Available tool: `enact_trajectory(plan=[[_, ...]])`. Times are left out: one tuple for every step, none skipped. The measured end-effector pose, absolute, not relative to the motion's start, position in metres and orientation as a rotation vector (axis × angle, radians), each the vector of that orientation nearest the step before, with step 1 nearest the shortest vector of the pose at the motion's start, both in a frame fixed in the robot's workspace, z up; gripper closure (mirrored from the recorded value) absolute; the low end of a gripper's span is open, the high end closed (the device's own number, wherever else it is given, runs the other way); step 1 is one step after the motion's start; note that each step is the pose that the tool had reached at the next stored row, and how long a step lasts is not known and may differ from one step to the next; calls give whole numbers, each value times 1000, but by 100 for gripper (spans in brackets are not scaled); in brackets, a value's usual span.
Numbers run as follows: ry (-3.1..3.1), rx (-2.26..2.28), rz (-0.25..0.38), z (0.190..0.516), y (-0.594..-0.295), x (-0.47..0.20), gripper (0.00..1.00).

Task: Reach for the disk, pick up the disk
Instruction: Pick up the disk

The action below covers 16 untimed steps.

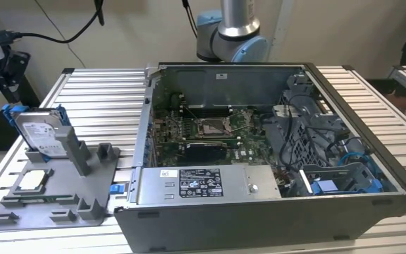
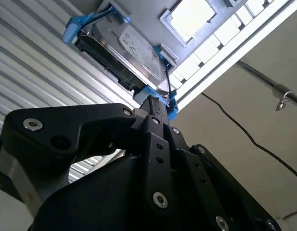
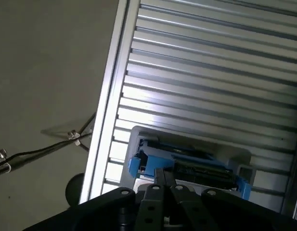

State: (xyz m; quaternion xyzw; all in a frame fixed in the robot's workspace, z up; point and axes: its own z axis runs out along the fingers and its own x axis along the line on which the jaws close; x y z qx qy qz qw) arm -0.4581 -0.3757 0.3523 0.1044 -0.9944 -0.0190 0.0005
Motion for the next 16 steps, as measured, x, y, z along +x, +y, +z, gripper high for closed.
enact_trajectory(plan=[[-3120,351,-60,352,-376,-458,100],[-3118,375,-60,352,-376,-458,100],[-3115,396,-60,352,-376,-458,100],[-3112,420,-60,352,-376,-458,100],[-3109,442,-59,352,-376,-458,100],[-3106,464,-59,352,-376,-458,100],[-3103,485,-59,352,-376,-458,100],[-3099,505,-59,352,-376,-458,100],[-3096,527,-59,352,-376,-458,100],[-3092,546,-59,352,-376,-458,100],[-3089,566,-59,352,-376,-458,100],[-3085,586,-59,352,-376,-458,100],[-3081,605,-59,352,-376,-458,100],[-3078,623,-59,352,-376,-458,100],[-3074,640,-59,352,-376,-458,100],[-3071,656,-59,352,-376,-458,100]])
